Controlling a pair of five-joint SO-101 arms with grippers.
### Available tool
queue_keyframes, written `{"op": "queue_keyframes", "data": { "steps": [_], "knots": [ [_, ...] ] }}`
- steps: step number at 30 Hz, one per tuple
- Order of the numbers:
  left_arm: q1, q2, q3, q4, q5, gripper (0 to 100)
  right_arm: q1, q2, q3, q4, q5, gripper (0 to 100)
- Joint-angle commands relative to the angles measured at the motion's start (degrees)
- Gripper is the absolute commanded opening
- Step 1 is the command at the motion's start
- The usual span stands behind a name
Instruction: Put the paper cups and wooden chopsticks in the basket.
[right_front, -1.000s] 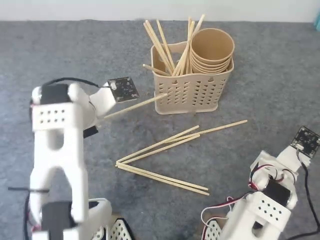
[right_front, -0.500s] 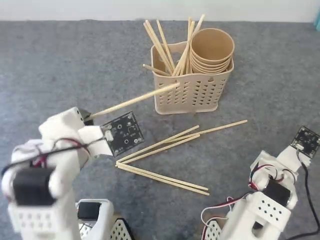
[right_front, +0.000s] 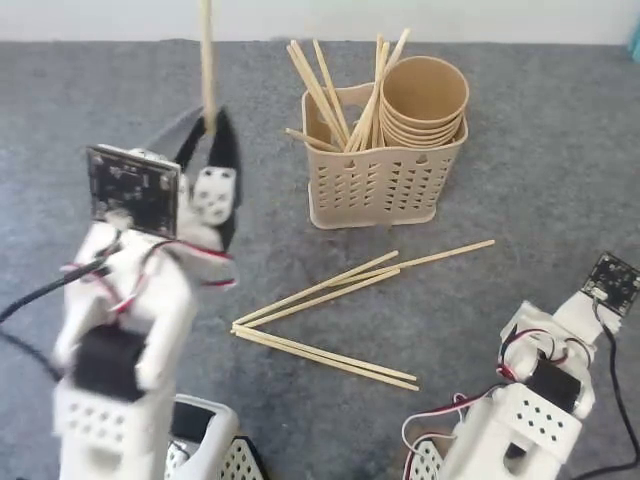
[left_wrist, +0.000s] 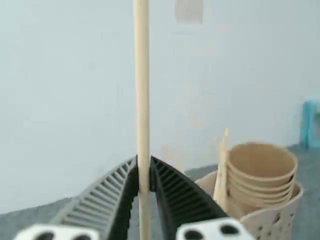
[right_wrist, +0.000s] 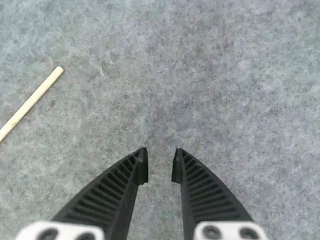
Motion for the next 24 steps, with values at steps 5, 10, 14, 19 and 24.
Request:
{"op": "queue_keyframes", "data": {
  "steps": [5,10,14,19,24],
  "knots": [
    [9.0,1.8,23.3,-53.0,5.4,1,0.9,-1.4,-0.4,-1.3,0.7,9.0],
    [10.7,14.2,21.1,-56.6,5.5,1,0.9,-1.4,-0.4,-1.3,0.7,9.0],
    [10.4,24.7,14.8,-56.7,5.8,1,0.8,-1.4,0.0,-1.4,0.9,9.0],
    [10.7,35.7,8.7,-59.0,5.8,1,-1.3,-1.4,0.2,-1.4,1.0,9.0],
    [10.2,45.7,6.7,-65.8,5.6,1,-1.3,-1.4,0.2,-1.4,1.0,9.0]
  ]
}}
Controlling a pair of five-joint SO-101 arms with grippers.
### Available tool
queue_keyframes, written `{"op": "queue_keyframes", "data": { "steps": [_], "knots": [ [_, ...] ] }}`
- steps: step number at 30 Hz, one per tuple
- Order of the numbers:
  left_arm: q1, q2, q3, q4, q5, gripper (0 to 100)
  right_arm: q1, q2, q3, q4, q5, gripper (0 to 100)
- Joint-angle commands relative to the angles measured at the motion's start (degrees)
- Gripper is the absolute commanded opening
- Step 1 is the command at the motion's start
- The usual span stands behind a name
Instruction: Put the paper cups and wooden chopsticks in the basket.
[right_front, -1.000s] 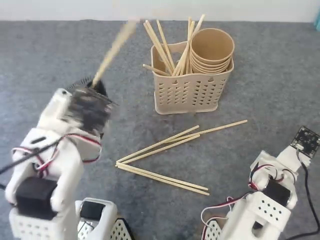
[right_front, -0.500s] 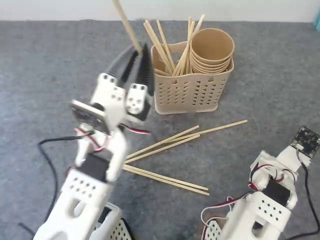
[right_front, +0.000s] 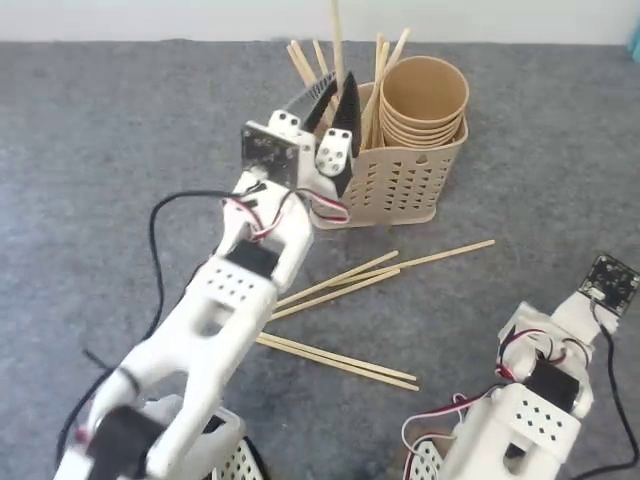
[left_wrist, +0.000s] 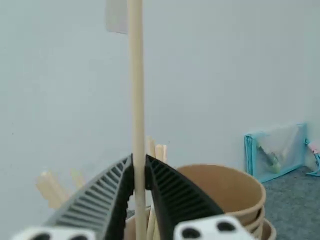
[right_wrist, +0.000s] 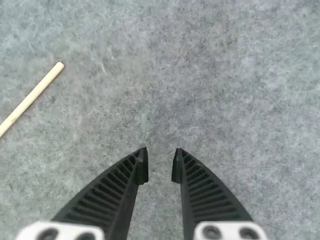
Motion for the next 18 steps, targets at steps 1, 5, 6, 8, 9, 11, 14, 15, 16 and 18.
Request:
{"op": "queue_keyframes", "data": {
  "steps": [1,5,6,8,9,11,14,15,16,18],
  "knots": [
    [-0.1,5.0,-3.5,-4.2,0.5,1,-0.7,-1.4,-0.4,-1.4,1.0,9.0],
    [-0.6,9.6,-4.6,-5.7,0.5,3,-0.8,-1.4,-0.4,-1.4,1.0,9.0],
    [-1.1,10.3,-5.1,-5.6,0.7,5,-0.8,-1.4,-0.4,-1.4,1.0,9.0],
    [-1.8,10.8,-5.4,-5.5,0.9,12,-0.8,-1.4,-0.4,-1.4,1.0,9.0],
    [-2.3,10.7,-5.1,-5.4,1.0,15,-0.8,-1.4,-0.4,-1.4,1.0,9.0],
    [-3.0,10.5,-5.1,-3.3,1.0,18,-0.8,-1.4,-0.4,-1.4,1.0,9.0],
    [-4.4,6.3,-5.0,3.5,0.8,17,-0.8,-1.4,-0.4,-1.4,1.0,9.0],
    [-4.8,4.2,-5.0,6.8,0.9,17,-0.8,-1.4,-0.4,-1.4,1.0,9.0],
    [-5.3,1.6,-4.8,10.0,0.9,17,-0.8,-1.4,-0.4,-1.4,1.0,9.0],
    [-6.2,-4.4,-4.7,17.7,0.9,17,-0.8,-1.4,-0.4,-1.4,1.0,9.0]
  ]
}}
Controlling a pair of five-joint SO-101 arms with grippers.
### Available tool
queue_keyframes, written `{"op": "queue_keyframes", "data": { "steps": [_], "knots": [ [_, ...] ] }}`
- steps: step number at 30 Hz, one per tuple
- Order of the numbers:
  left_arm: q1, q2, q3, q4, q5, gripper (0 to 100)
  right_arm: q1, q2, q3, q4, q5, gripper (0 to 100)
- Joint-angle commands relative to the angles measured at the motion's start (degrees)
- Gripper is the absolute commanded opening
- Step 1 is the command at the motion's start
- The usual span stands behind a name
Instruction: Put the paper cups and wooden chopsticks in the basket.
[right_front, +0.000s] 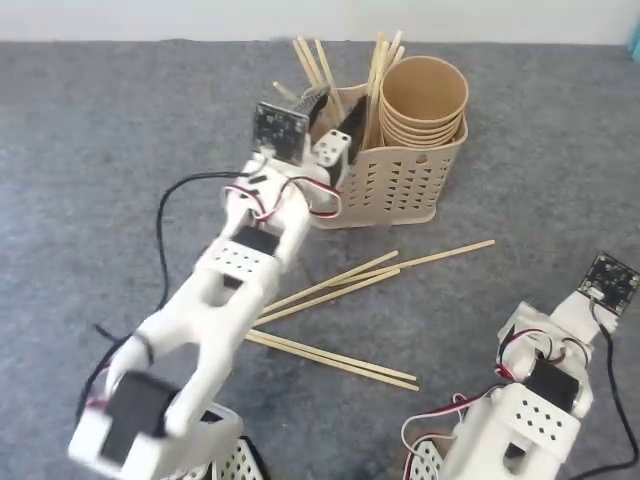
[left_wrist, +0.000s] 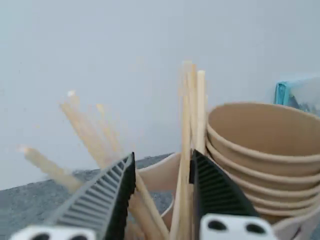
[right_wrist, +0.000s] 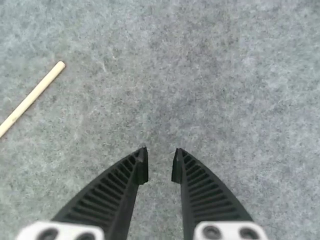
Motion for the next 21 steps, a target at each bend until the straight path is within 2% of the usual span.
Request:
{"op": "queue_keyframes", "data": {
  "steps": [1,6,9,11,15,21],
  "knots": [
    [-2.1,-13.2,-2.6,13.9,0.7,17,-0.7,-1.4,-0.4,-1.4,1.0,9.0],
    [-6.8,-30.8,-2.9,36.7,0.7,17,-0.6,-1.4,-0.5,-0.8,2.7,9.0],
    [-10.2,-40.4,-2.7,47.6,0.7,17,-0.8,-1.4,-1.5,1.8,7.6,9.0],
    [-12.7,-45.7,-2.6,53.9,0.7,17,-1.3,-1.1,-3.6,5.0,7.8,9.0],
    [-18.2,-53.4,-2.5,63.8,0.7,17,-7.4,-0.8,-5.8,8.9,8.1,9.0],
    [-29.9,-57.8,-0.4,72.7,0.7,17,-20.1,-0.8,-9.8,12.4,16.3,9.0]
  ]
}}
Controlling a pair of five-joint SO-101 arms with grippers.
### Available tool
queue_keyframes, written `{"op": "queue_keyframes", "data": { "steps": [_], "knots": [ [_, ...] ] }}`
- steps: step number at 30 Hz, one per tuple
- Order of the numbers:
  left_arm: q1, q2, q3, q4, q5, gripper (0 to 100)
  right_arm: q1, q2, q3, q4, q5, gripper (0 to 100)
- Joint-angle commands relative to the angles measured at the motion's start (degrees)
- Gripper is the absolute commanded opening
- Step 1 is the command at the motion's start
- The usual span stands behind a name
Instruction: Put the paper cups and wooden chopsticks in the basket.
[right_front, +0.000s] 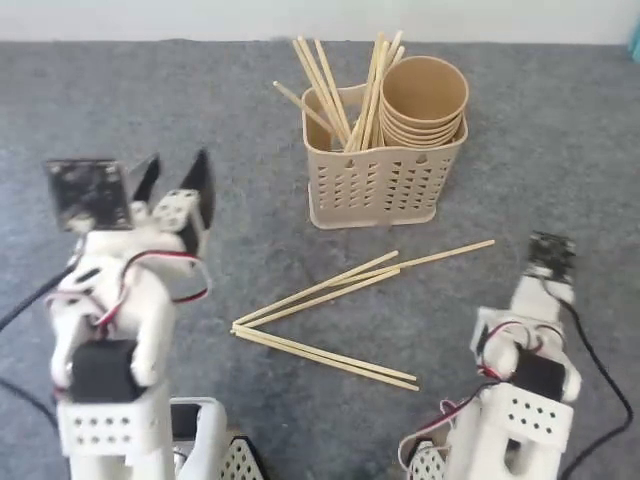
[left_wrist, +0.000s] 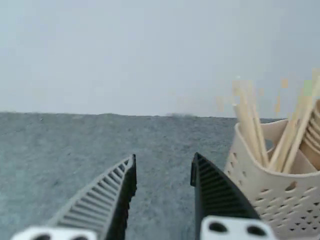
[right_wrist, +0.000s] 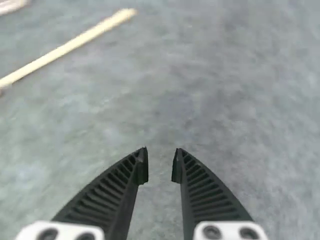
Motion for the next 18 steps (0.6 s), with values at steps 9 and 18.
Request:
{"op": "queue_keyframes", "data": {
  "steps": [9,18],
  "knots": [
    [-19.7,-1.9,15.7,-0.4,0.7,17,-26.2,-0.6,-14.2,9.1,10.3,9.5],
    [-37.5,-1.8,24.3,-5.7,0.8,17,-43.7,19.5,-23.9,8.8,11.3,9.5]
  ]
}}
